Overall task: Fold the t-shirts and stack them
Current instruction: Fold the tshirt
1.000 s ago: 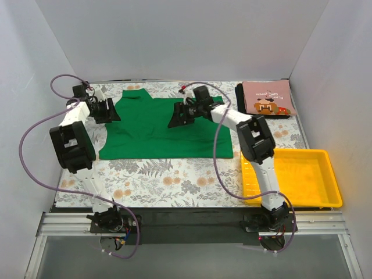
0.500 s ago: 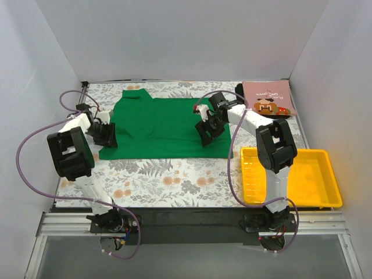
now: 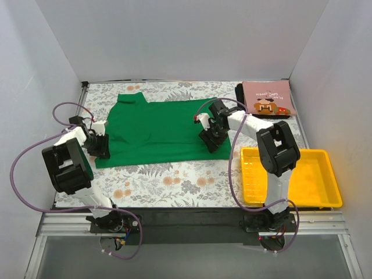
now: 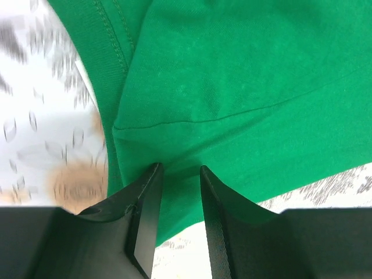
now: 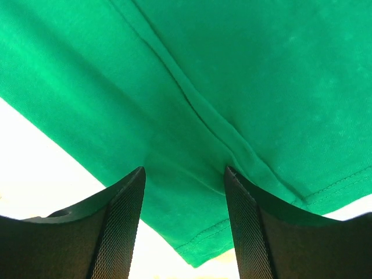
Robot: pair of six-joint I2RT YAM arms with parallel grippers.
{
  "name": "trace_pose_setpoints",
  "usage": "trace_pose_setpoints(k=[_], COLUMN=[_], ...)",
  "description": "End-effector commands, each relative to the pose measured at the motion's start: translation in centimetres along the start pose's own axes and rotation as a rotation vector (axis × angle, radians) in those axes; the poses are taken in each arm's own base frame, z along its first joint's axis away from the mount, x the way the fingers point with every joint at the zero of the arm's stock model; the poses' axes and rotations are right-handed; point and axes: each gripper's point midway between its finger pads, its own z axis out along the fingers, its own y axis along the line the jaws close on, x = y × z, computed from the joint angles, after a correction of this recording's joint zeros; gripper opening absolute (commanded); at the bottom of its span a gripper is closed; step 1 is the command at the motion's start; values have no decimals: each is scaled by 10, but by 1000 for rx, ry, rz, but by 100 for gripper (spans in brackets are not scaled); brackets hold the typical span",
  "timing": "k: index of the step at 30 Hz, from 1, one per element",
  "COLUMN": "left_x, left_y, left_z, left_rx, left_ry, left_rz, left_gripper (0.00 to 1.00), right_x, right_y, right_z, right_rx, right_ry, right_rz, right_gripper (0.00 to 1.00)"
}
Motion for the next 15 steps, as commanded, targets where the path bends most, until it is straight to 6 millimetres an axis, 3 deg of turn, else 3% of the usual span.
trace_pose_setpoints(k=[1,3,6,9,10,11,13,14,15], left_x=[56,57,41,-6,-23,-53,-86,-117,-128], left_y=[13,6,-2,-13,-23,-17,-23,-16,-12], left_z=[-12,-17,-32,-53,-59,-70,-81,-94,-87], left_rx=[-65,-38,-1,96,154,158,217,191,202], left_ry=[146,144,93,-29,-78,-138,-221,-299,-309], left_rz=[-9,6,29,35,22,26,-11,11,-13], left_gripper=[31,31,33,40,42,43,47,51,52], right_x=[53,57,49,28,7,-3,-36,-48,-49], right_y=[52,72,89,92,84,78,42,23,-4], right_z=[9,4,-12,-30,-40,-46,-65,-71,-68], right_rx=[-139,-206,-282,-314,-302,-306,-254,-216,-180], right_ry=[166,170,135,73,17,-16,-118,-151,-151], right_rz=[15,24,39,20,5,6,23,19,54], right_gripper=[62,62,62,64,65,66,66,68,69])
